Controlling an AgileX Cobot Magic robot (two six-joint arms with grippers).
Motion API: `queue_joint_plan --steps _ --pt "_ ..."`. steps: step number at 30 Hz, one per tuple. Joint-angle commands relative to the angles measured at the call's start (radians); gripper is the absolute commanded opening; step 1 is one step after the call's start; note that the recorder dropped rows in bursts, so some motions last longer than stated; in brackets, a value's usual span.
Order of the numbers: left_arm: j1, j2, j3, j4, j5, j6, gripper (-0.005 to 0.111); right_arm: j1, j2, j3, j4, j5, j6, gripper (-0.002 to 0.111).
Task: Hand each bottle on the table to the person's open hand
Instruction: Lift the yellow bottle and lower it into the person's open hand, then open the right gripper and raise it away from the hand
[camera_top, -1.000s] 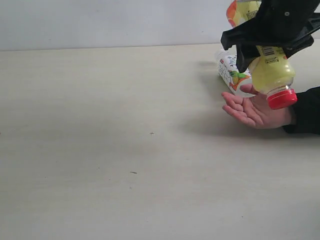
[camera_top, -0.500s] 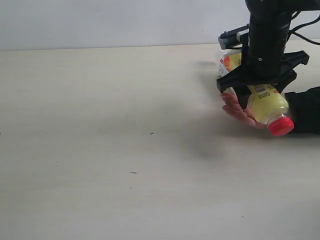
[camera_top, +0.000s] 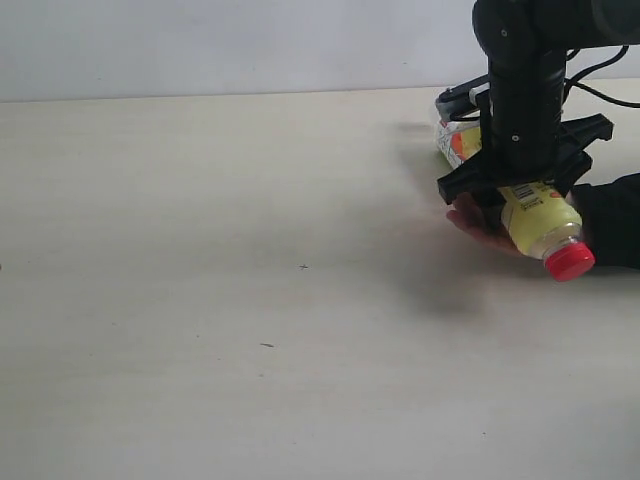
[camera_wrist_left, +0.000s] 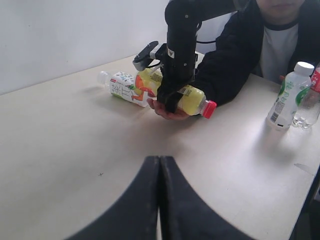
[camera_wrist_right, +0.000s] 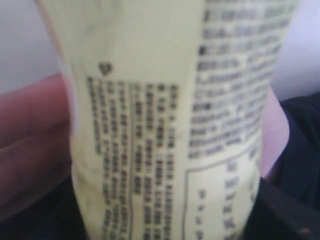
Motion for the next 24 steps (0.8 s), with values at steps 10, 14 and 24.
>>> queue_joint_plan --steps 10,14,24 --pt "-0.003 -0.004 0.006 0.01 -0.004 0.001 0.0 -0.006 -0.001 -0.007 -0.037 0.0 0.0 0.076" --pt "-0.003 -0.004 0.006 0.01 -0.004 0.001 0.0 -0.004 -0.011 -0.007 -0.045 0.003 -0.004 0.076" --pt "-0.003 -0.004 0.006 0.01 -0.004 0.001 0.0 -0.004 -0.123 -0.007 -0.045 0.015 -0.026 0.076"
